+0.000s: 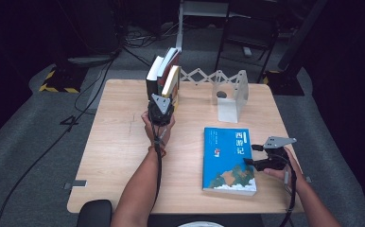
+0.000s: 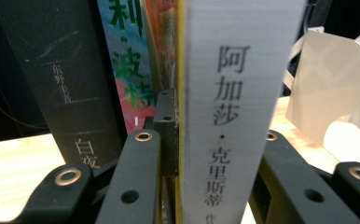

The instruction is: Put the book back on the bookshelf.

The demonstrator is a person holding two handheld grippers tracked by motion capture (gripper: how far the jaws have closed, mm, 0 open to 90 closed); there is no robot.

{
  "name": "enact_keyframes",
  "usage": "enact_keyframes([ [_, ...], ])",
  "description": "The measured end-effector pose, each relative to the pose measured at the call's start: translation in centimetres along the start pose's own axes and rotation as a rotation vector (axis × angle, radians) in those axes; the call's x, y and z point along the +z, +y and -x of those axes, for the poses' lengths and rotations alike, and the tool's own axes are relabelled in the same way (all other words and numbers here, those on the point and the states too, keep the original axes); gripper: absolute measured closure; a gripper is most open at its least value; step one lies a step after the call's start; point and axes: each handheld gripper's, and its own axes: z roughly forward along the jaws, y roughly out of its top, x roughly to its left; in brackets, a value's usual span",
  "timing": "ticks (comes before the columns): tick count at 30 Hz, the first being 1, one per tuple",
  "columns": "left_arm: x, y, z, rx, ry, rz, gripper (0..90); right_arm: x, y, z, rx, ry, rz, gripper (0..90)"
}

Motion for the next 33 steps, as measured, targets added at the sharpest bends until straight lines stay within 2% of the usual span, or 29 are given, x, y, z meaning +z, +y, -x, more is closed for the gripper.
enact_keyframes([
  [7, -1.0, 1.2, -0.5, 0.020, -0.032, 0.003, 68.9, 0.1, 0.0, 0.0, 0.006, 0.007, -0.010, 28.8],
  [13, -2.4, 3.0, -0.9, 0.032, -0.066, 0.039, 68.8, 0.1, 0.0, 0.0, 0.010, 0.009, -0.011, 28.5],
  [15, -2.6, 3.6, -0.9, 0.043, -0.074, 0.022, 69.1, 0.1, 0.0, 0.0, 0.009, 0.010, -0.013, 28.4],
  [17, -2.7, 4.7, -0.9, 0.083, -0.097, -0.028, 69.6, 0.1, -0.1, 0.1, 0.011, 0.012, -0.013, 28.5],
  [18, -2.7, 4.7, -0.9, 0.083, -0.097, -0.028, 70.9, 0.1, -0.1, 0.1, 0.011, 0.013, -0.014, 28.4],
  [19, -2.7, 5.3, -0.8, 0.107, -0.106, -0.068, 71.4, 0.1, -0.1, 0.1, 0.009, 0.014, -0.015, 28.5],
  [21, -2.7, 5.4, -0.8, 0.112, -0.112, -0.080, 71.4, 0.1, -0.1, 0.1, 0.010, 0.019, -0.017, 28.4],
  [22, -2.5, 5.9, -0.8, 0.122, -0.119, -0.113, 71.7, 0.1, -0.1, 0.1, 0.014, 0.021, -0.017, 28.3],
  [24, -2.4, 6.2, -0.8, 0.121, -0.140, -0.133, 72.7, 0.1, -0.1, 0.2, 0.020, 0.026, -0.020, 28.3],
  [25, -2.3, 6.3, -0.8, 0.135, -0.140, -0.147, 73.4, 0.1, -0.1, 0.2, 0.023, 0.029, -0.020, 28.3],
  [28, -2.1, 6.4, -0.6, 0.136, -0.138, -0.150, 74.5, 0.1, -0.1, 0.2, 0.022, 0.029, -0.024, 28.3],
  [33, -0.8, 5.8, -0.4, 0.086, -0.075, -0.078, 74.9, 0.2, 0.0, 0.1, 0.021, 0.036, -0.025, 28.3],
])
